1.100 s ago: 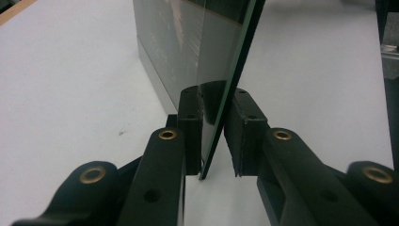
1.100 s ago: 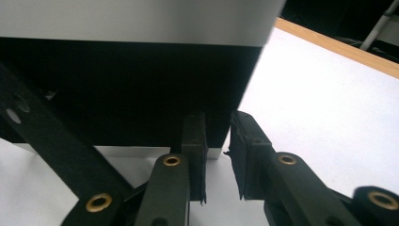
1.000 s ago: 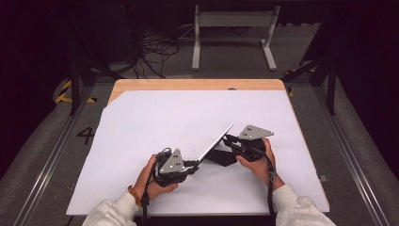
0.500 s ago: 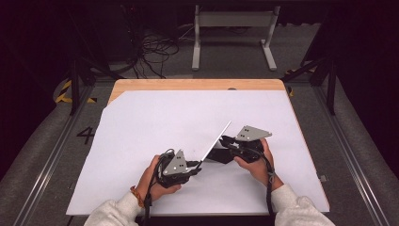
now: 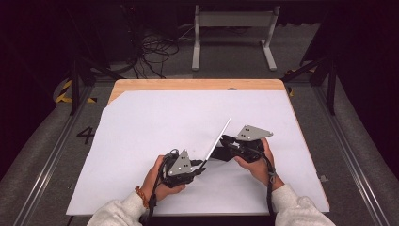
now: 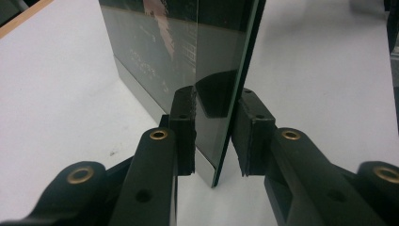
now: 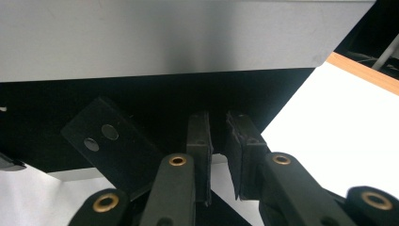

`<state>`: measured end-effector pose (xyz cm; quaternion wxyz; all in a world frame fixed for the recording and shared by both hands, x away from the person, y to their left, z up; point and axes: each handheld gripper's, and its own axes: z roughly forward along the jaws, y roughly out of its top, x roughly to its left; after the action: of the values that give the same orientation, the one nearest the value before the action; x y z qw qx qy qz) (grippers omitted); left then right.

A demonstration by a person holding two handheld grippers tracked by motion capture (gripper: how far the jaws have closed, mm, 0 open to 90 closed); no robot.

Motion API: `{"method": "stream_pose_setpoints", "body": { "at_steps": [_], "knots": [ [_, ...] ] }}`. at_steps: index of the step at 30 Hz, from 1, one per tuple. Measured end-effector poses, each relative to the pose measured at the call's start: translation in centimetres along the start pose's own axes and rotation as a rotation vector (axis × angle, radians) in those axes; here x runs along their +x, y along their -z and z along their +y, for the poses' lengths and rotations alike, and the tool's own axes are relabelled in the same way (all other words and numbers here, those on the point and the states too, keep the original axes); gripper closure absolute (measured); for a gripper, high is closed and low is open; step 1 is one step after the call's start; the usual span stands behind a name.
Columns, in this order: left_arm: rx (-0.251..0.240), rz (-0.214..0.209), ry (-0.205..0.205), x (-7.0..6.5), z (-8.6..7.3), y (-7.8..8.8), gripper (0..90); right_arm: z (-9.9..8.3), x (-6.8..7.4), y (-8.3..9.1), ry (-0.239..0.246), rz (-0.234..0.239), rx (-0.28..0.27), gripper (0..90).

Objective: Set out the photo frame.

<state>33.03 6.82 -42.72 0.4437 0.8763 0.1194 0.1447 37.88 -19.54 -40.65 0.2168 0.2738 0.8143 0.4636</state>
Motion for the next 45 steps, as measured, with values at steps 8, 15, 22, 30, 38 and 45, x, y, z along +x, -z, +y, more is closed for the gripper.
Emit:
{"method": "stream_pose_setpoints", "body": {
  "at_steps": [8, 15, 22, 30, 38, 45],
  "knots": [
    [-0.01, -0.01, 0.014, 0.0, 0.1, -0.3, 71.2, -0.1, -0.2, 0.0, -0.004, -0.009, -0.007, 78.6],
    [-0.012, -0.011, 0.018, 0.0, 0.3, -0.6, 69.7, 0.1, -0.5, -0.3, -0.005, -0.016, -0.007, 79.7],
    [-0.011, -0.02, 0.021, 0.1, 0.6, -1.0, 68.3, 0.2, -0.7, -0.6, -0.006, -0.018, -0.008, 80.9],
    [-0.012, -0.024, 0.024, 0.0, 0.9, -1.4, 65.6, 0.3, -0.7, -0.8, -0.009, -0.031, -0.012, 83.9],
    [-0.02, -0.024, 0.023, -0.1, 1.0, -1.7, 64.0, 0.2, -0.9, -0.8, -0.017, -0.044, -0.017, 78.6],
    [-0.039, -0.038, 0.006, -0.1, 0.8, -0.5, 68.3, 0.0, -0.8, 0.7, 0.008, -0.105, -0.009, 71.7]
  ]
}}
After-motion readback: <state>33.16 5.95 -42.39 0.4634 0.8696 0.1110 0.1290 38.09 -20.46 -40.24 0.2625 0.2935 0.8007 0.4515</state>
